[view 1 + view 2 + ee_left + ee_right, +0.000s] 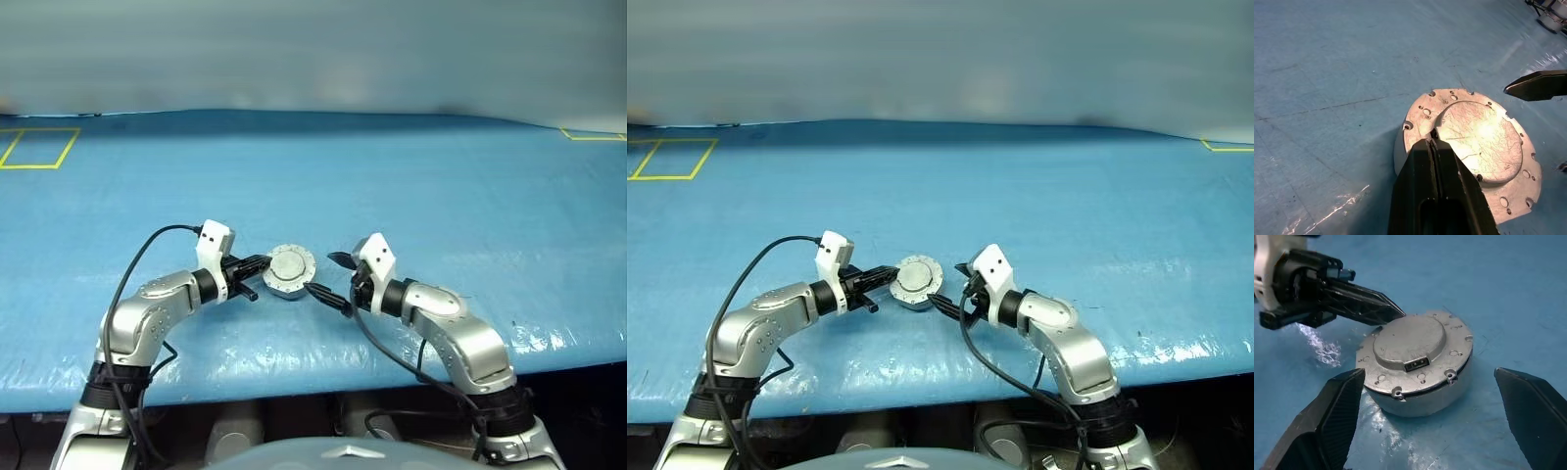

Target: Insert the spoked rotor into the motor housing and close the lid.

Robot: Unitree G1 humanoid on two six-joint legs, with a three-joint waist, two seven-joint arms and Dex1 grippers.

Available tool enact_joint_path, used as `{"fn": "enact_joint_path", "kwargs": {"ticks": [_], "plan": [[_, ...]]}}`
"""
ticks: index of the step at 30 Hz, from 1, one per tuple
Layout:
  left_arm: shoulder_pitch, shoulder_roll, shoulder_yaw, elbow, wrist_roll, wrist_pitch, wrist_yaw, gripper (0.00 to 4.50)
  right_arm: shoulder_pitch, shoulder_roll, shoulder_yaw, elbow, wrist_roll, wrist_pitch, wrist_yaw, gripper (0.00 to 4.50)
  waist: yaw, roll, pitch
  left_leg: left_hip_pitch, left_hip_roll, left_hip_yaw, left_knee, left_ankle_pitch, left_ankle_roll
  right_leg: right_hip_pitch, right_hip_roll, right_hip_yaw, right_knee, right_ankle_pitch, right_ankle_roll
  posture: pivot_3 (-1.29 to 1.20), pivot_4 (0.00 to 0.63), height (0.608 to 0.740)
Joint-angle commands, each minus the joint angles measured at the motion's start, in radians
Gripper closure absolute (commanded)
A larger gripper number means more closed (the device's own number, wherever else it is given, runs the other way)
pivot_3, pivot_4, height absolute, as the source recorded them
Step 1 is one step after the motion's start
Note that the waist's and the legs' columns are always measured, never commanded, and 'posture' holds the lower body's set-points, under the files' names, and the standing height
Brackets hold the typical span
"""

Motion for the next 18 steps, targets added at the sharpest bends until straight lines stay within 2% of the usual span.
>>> {"fn": "enact_joint_path", "kwargs": {"ticks": [1, 4, 9, 18], "plan": [[0.002, -0.006, -0.012, 0.013, 0.014, 0.0, -0.005, 4.5, 0.027, 0.105, -0.101, -0.062, 0.159, 0.108, -0.102, 0.04, 0.0, 0.0, 0.0, 0.0, 0.0, 0.0, 0.0, 0.0, 0.0, 0.0, 0.0, 0.0, 0.0, 0.0, 0.0, 0.0, 0.15, 0.74], [0.001, -0.008, -0.017, 0.013, 0.025, -0.008, -0.011, 4.5, 0.05, 0.234, -0.158, -0.029, 0.23, 0.201, -0.238, 0.04, -0.001, 0.0, 0.0, 0.0, 0.001, 0.0, 0.0, 0.0, 0.0, 0.0, -0.001, 0.0, 0.0, 0.0, 0.0, 0.0, 0.15, 0.74], [-0.001, -0.008, -0.017, 0.014, 0.029, -0.014, -0.013, 4.5, 0.066, 0.358, -0.177, 0.008, 0.301, 0.288, -0.348, 0.04, -0.002, 0.001, 0.0, -0.003, 0.001, 0.0, -0.002, 0.0, 0.0, -0.002, -0.004, 0.0, -0.002, 0.001, -0.002, 0.0, 0.15, 0.74], [0.006, -0.009, -0.011, 0.007, 0.034, -0.02, -0.012, 4.5, 0.052, 0.444, -0.214, 0.077, 0.471, 0.341, -0.447, 0.04, -0.005, 0.001, 0.0, -0.013, 0.0, -0.001, -0.002, 0.0, 0.0, -0.013, -0.002, 0.0, -0.001, 0.003, -0.003, 0.0, 0.15, 0.74]]}}
